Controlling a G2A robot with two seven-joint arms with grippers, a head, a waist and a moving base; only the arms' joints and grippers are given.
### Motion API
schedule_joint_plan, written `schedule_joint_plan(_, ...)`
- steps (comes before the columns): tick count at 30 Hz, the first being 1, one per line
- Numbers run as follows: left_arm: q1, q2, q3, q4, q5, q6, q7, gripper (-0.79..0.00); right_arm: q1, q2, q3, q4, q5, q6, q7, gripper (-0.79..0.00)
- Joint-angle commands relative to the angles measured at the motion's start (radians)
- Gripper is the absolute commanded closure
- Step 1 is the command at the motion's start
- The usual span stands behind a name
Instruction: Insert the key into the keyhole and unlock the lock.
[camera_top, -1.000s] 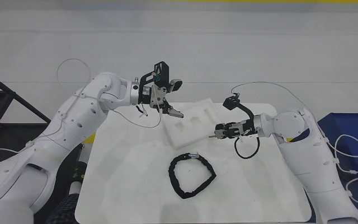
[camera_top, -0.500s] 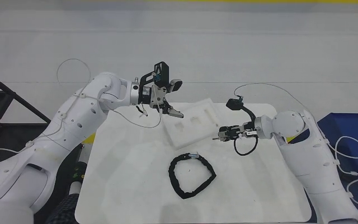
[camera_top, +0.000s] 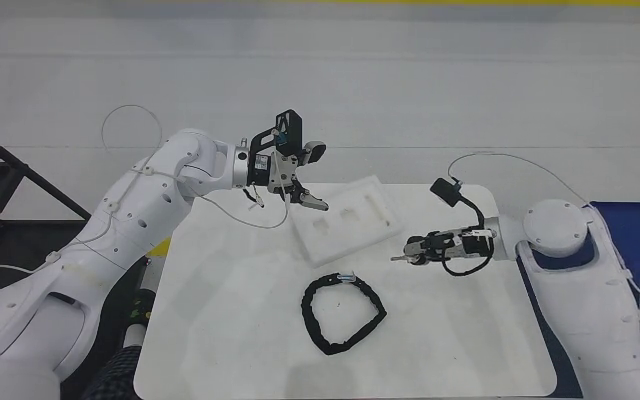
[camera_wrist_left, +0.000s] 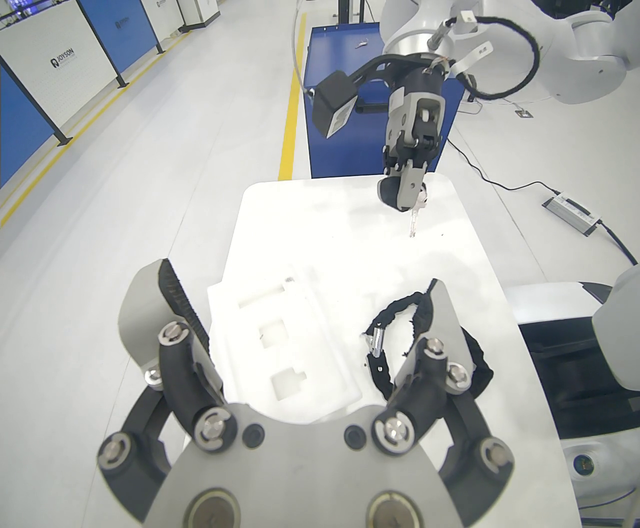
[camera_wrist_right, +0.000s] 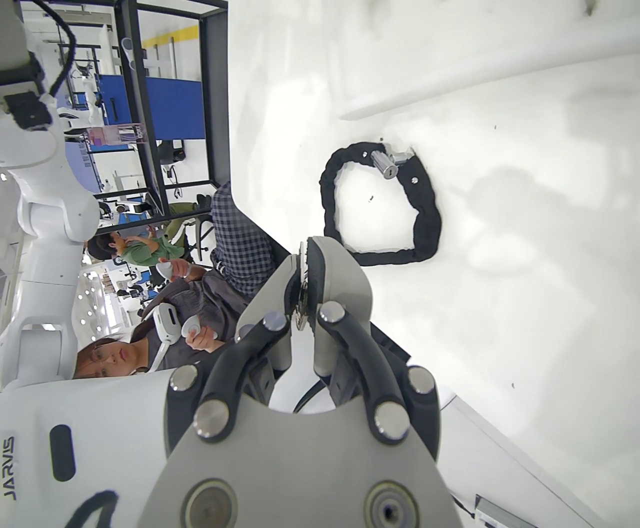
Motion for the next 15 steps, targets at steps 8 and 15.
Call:
schedule_joint_plan(8,0.043,-0.006,0.009,-0.044,0.037,0.026,-0.048,-0.785,-0.043,0.012,0.045,-0.066,0.027,0.028,-0.017,0.000)
schedule_joint_plan(15,0.112,-0.041,0.064,0.014,0.172,0.000,0.015,-0.785,-0.043,0.012,0.045,-0.066,0.027,0.028,-0.017,0.000)
